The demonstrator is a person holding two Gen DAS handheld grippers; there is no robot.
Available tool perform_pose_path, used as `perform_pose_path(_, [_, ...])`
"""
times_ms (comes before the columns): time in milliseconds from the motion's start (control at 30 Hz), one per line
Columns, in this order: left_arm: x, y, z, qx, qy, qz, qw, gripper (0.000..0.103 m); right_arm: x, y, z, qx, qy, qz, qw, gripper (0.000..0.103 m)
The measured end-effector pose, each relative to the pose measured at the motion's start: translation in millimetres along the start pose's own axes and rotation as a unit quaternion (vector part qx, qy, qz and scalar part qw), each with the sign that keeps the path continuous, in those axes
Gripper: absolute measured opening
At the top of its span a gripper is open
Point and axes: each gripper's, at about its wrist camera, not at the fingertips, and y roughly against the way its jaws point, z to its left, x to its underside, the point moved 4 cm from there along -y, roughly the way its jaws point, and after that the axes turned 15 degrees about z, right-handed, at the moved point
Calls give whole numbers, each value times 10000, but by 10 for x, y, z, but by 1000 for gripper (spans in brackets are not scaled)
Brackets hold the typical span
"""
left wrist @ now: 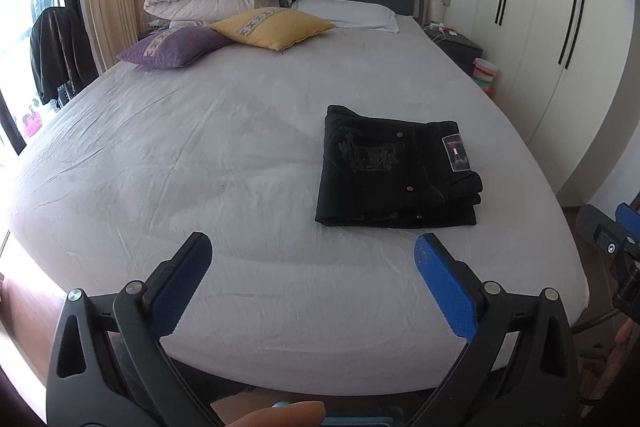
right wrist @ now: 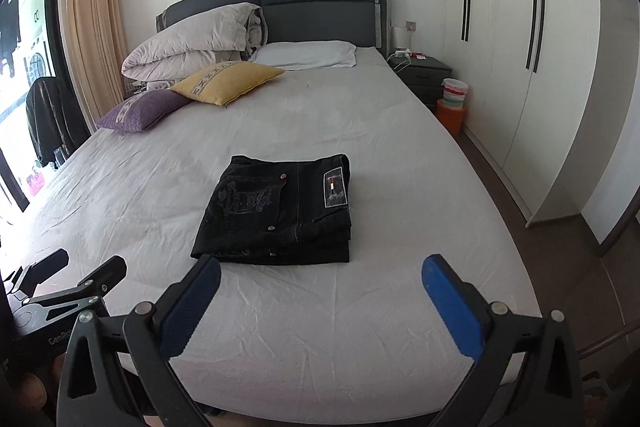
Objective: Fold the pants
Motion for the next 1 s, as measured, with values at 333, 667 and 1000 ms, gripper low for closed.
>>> perform_pose_path(333, [35, -34, -22, 5, -37, 60, 10000, 103, 9, -2, 18, 47, 52, 77, 9999, 103])
perform_pose_path(667, [44, -61, -31, 31, -47, 80, 10000, 103, 33, -41, 47, 99, 73, 135, 9998, 103])
perform_pose_path(1000, [57, -77, -31, 34, -45, 87, 9999, 103, 66, -63, 76, 119, 78, 212, 9997, 103])
